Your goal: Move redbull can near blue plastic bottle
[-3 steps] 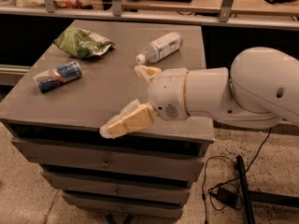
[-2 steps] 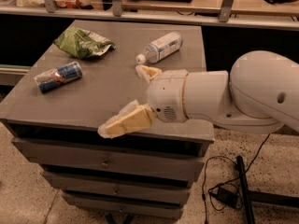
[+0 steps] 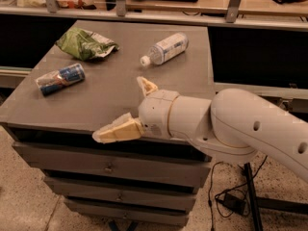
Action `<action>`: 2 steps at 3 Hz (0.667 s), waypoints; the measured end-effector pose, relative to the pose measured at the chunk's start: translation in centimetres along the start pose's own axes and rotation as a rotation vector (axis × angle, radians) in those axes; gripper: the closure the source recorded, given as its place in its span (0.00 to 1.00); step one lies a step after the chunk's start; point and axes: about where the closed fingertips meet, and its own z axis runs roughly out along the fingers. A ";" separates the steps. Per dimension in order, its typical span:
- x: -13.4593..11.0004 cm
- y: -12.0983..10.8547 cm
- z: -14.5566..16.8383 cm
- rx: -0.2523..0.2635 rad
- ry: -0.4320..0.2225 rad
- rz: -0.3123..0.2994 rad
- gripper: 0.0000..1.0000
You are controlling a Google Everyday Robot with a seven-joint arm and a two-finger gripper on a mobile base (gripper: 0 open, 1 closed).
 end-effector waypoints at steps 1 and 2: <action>0.3 -2.2 3.9 0.039 -0.054 -0.046 0.00; 0.4 -3.4 7.0 0.040 -0.031 -0.056 0.00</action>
Offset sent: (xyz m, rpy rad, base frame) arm 0.0996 0.0651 -0.0361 -0.0314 -0.0381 -0.0316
